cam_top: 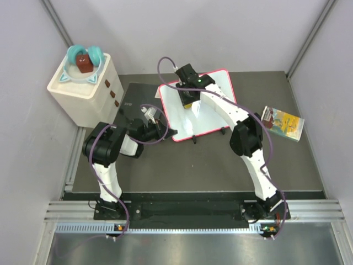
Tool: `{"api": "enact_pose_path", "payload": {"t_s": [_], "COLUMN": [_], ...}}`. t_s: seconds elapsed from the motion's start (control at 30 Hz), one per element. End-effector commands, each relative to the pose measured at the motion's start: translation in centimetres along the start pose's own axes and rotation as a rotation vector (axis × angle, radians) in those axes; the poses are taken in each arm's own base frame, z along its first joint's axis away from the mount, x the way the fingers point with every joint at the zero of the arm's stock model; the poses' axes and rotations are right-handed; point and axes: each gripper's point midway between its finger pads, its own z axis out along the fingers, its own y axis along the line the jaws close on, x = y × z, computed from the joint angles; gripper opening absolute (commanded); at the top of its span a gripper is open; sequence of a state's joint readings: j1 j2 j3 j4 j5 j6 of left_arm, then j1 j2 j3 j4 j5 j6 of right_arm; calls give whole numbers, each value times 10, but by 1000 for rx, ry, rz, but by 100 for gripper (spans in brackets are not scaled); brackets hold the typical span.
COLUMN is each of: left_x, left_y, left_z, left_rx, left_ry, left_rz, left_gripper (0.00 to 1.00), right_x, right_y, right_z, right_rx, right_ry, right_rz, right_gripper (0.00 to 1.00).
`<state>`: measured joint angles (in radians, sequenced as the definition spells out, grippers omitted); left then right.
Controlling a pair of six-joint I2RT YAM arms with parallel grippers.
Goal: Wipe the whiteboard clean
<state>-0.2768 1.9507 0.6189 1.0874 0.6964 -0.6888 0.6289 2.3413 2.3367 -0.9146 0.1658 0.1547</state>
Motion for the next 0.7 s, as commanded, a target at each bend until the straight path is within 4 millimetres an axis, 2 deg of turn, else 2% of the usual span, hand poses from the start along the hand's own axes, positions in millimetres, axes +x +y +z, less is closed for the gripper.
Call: {"api": "enact_pose_path", "payload": {"t_s": [0.0, 0.07, 0.1, 0.13, 0.2, 0.23, 0.37, 0.5, 0.67], "left_x": [20, 21, 21, 21, 21, 21, 21, 22, 23], "left_y": [26, 27, 25, 26, 25, 25, 24, 24, 23], "left_z": [3, 3, 3, 4, 4, 4, 5, 5, 5], "left_rx": [-119, -121, -117, -120, -118, -118, -117, -115, -117], "left_ry": [49, 52, 51, 53, 56, 55, 57, 60, 63], "left_rz": [149, 150, 155, 154, 156, 159, 160, 164, 168], "left_gripper": [0, 0, 0, 0, 0, 0, 0, 0, 0], "right_x": [66, 62, 70, 67, 69, 71, 74, 68, 56], "right_y": [-63, -82, -92, -111, -132, -149, -187, -200, -185], "right_z": [45, 39, 39, 39, 30, 28, 22, 17, 17], "right_rx": [150, 170, 187, 205, 236, 258, 314, 320, 242], "right_ry": [215, 198, 214, 190, 175, 168, 127, 91, 44], "right_rz": [59, 104, 127, 168, 215, 243, 310, 322, 316], "right_gripper": [0, 0, 0, 0, 0, 0, 0, 0, 0]}}
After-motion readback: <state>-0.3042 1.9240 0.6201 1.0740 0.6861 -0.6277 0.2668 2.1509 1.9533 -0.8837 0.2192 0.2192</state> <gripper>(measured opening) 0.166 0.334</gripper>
